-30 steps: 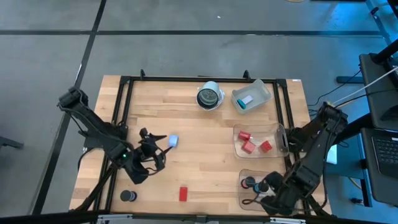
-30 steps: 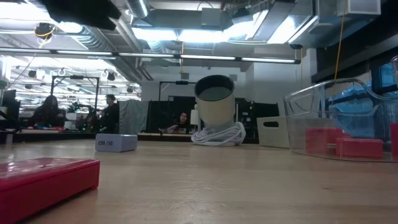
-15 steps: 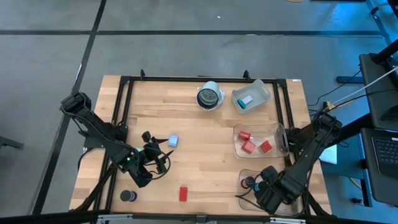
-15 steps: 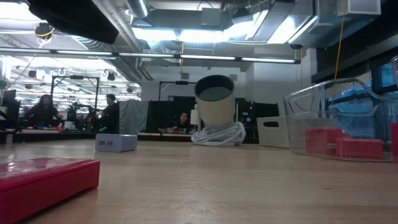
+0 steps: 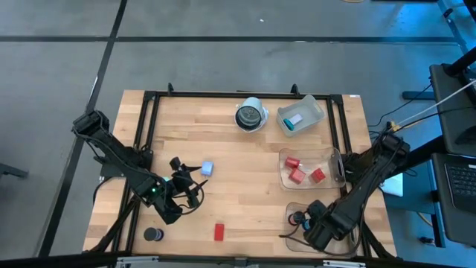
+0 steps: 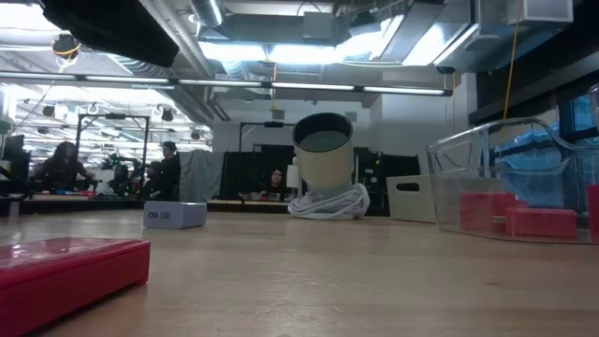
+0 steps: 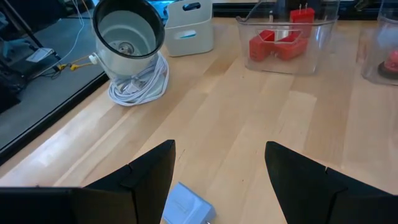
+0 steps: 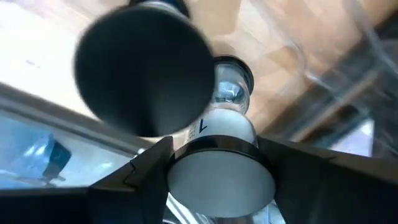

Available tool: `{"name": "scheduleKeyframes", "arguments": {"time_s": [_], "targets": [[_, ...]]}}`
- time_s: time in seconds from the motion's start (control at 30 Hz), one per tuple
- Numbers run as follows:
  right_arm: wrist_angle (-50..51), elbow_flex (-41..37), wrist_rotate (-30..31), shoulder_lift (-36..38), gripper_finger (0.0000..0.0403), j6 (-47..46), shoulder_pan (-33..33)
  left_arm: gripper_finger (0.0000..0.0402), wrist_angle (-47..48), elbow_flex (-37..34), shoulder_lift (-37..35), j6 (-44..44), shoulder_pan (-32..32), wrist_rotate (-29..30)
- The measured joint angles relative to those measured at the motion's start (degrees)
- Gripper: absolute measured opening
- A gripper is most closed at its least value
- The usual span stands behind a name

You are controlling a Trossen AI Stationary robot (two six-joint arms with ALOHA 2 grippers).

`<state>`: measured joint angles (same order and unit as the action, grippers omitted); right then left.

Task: Pick & Place Office items
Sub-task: Put the white hourglass into the bottom transparent bin

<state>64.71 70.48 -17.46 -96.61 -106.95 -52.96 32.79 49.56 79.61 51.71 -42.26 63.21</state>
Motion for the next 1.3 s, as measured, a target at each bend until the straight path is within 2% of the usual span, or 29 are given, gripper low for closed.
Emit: {"name": "scheduleKeyframes", "arguments": {"time_s": [0.17,0.43,0.8,1.17,1.3], "targets": [[-1.3,-2.6,0.4,2.0,0.0214,1.9,-0.3,0.0245,0.0,0.0,0.0,0.0,0.0,0.0],[-3.7,-6.6,4.4,5.9,0.0214,1.3,-1.5,0.0245,0.0,0.0,0.0,-1.3,0.0,0.3],[-7.0,-8.7,2.9,6.0,0.0217,2.4,-1.5,0.0245,0.0,0.0,0.0,-1.5,0.0,0.3],[-6.8,-9.0,3.5,5.9,0.0270,2.5,-1.5,0.0245,0.0,0.0,0.0,-1.5,0.0,0.6],[-6.7,-9.0,0.6,5.9,0.0283,2.7,-1.5,0.0245,0.0,0.0,0.0,-1.5,0.0,0.6]]}}
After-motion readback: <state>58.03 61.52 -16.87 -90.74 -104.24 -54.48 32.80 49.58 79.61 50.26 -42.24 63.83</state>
